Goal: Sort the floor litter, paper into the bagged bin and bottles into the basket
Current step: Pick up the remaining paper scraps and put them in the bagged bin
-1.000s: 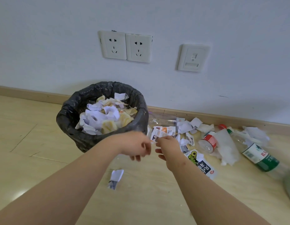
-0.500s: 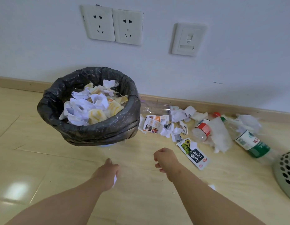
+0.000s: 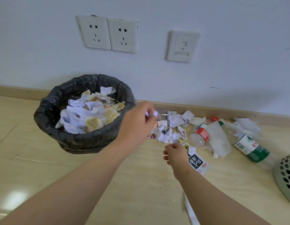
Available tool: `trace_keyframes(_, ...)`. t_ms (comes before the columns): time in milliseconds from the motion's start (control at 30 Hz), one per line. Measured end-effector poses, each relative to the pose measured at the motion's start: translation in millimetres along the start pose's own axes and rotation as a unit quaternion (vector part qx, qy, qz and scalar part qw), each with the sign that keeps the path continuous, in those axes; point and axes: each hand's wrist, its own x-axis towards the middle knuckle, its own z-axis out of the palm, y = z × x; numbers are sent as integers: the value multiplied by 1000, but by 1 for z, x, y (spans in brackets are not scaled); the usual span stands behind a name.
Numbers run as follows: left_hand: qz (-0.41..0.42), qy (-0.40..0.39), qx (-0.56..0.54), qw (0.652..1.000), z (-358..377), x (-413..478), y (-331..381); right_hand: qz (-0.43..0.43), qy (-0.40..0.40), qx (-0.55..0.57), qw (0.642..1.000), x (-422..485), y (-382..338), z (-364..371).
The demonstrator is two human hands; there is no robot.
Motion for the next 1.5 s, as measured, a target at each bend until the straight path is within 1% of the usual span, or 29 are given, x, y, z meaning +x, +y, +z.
trace_keyframes(67, -19, 138, 21, 990, -18, 12, 2, -4, -3, 1, 1000, -1, -1, 1)
trace_keyframes(100, -49, 184, 61, 980, -27, 18, -3, -5, -5, -2, 1000, -1, -2, 3)
trace_keyframes(133, -90, 202, 116, 968, -36, 24, -12, -6, -8, -7, 1000, -2, -2, 4)
trace_keyframes(167, -141, 194, 171, 956, -45, 29, -23, -7, -12, -10, 1000, -2, -2, 6)
trace_keyframes(233, -223, 102, 249, 937, -57, 32, -39, -8, -24, -14, 1000, -4, -2, 9)
trace_keyframes(267, -232, 58, 280, 930, -59, 32, -43, -9, -31, -17, 999, -6, -2, 10)
trace_keyframes(300, -218, 30, 316, 923, -57, 30, -45, -12, -37, -22, 999, -7, -2, 10)
trace_keyframes(333, -190, 18, 347, 918, -53, 29, -43, -15, -39, -25, 999, -7, -2, 10)
trace_keyframes(433, -82, 47, 384, 919, -36, 26, -21, -22, -40, -55, 997, -5, 2, 2)
trace_keyframes(500, -19, 44, 353, 934, -20, 25, -4, -37, -35, -112, 992, -3, 8, -9)
trace_keyframes(567, -4, -19, 278, 960, 0, 20, 7, -56, -43, -185, 980, -2, 17, -25)
trace_keyframes(633, -32, -124, 210, 969, 24, 13, 8, -69, -53, -276, 957, -2, 28, -45)
trace_keyframes(700, -80, -232, 159, 956, 51, 0, 1, -75, -41, -373, 924, 1, 41, -68)
trace_keyframes(767, -109, -336, 131, 926, 78, -18, -11, -62, -36, -460, 885, 2, 55, -92)
trace_keyframes(800, -111, -385, 133, 906, 91, -28, -18, -47, -46, -493, 868, 1, 62, -104)
trace_keyframes(867, -111, -462, 173, 863, 112, -46, -33, -17, -83, -529, 845, -2, 76, -124)
trace_keyframes(900, -118, -485, 193, 845, 120, -52, -40, -7, -101, -535, 839, -5, 83, -131)
trace_keyframes(967, -144, -497, 210, 829, 130, -61, -54, -12, -135, -557, 819, -11, 98, -137)
trace_keyframes(1033, -170, -487, 199, 833, 134, -63, -64, -56, -161, -620, 766, -17, 110, -132)
trace_keyframes(1067, -177, -480, 191, 838, 135, -63, -67, -87, -159, -645, 742, -18, 115, -128)
trace_keyframes(1100, -182, -474, 186, 841, 135, -63, -69, -115, -148, -655, 732, -18, 119, -125)
trace_keyframes(1133, -184, -467, 183, 845, 135, -63, -71, -130, -139, -648, 737, -17, 120, -122)
trace_keyframes(1200, -188, -454, 176, 853, 135, -63, -75, -131, -137, -615, 765, -11, 119, -117)
trace_keyframes(1233, -191, -450, 169, 856, 135, -64, -77, -113, -139, -590, 787, -8, 119, -114)
trace_keyframes(1300, -197, -444, 140, 863, 136, -65, -78, -68, -123, -516, 845, -1, 116, -109)
trace_keyframes(1367, -219, -431, 73, 872, 136, -64, -77, -42, -91, -429, 898, 5, 109, -101)
trace_keyframes(1400, -246, -424, 23, 871, 136, -63, -74, -39, -80, -385, 918, 7, 103, -95)
trace_keyframes(1433, -285, -419, -36, 861, 137, -61, -71, -42, -73, -343, 935, 8, 97, -89)
trace_keyframes(1500, -358, -400, -144, 831, 138, -58, -64, -60, -84, -276, 956, 6, 83, -76)
